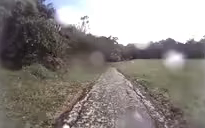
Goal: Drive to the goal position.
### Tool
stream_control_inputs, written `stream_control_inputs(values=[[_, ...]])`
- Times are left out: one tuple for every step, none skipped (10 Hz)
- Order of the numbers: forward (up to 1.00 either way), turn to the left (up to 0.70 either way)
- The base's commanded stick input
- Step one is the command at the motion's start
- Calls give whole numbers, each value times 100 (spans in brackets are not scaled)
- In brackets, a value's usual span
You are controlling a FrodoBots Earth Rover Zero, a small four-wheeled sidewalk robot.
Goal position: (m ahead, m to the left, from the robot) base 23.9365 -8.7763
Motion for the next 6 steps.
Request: stream_control_inputs(values=[[70, 0], [70, 0], [70, 0], [70, 0], [70, 0], [70, 0]])
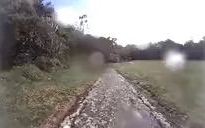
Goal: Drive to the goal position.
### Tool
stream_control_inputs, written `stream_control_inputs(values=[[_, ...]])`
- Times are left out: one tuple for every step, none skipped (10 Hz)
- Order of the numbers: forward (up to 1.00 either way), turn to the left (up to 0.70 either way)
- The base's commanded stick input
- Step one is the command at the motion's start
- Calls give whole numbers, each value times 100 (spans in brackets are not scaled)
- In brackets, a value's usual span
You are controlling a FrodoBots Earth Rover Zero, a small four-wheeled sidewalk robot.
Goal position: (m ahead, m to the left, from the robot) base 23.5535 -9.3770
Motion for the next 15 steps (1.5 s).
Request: stream_control_inputs(values=[[70, 0], [70, 0], [70, 0], [70, 0], [70, 0], [70, 0], [70, 0], [70, 0], [70, 0], [70, 0], [70, 0], [70, 0], [70, 0], [70, 0], [70, 0]])
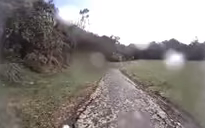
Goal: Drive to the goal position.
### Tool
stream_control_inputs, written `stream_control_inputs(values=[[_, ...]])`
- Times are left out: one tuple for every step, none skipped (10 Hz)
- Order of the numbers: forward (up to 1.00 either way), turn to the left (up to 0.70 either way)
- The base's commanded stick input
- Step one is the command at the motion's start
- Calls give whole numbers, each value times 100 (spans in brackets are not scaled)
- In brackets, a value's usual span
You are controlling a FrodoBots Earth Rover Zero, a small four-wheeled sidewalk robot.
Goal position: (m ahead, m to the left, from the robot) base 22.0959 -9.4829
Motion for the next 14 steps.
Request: stream_control_inputs(values=[[70, 0], [70, 0], [70, 0], [70, 0], [70, 0], [70, 0], [70, 0], [70, -35], [70, -35], [70, -35], [70, -35], [70, -35], [70, -35], [70, -35]])
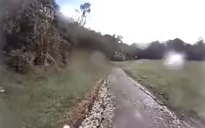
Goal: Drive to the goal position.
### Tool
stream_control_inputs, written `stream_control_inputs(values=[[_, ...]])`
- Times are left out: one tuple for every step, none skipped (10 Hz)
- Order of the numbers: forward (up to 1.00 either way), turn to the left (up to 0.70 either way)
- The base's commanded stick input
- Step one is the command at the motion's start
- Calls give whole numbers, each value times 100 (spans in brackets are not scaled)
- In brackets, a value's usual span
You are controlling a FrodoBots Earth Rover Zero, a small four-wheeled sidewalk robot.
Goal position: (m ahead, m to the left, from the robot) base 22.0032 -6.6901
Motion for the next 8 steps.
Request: stream_control_inputs(values=[[70, -35], [70, -35], [70, -20], [70, 0], [70, 0], [70, 0], [70, 0], [70, 0]])
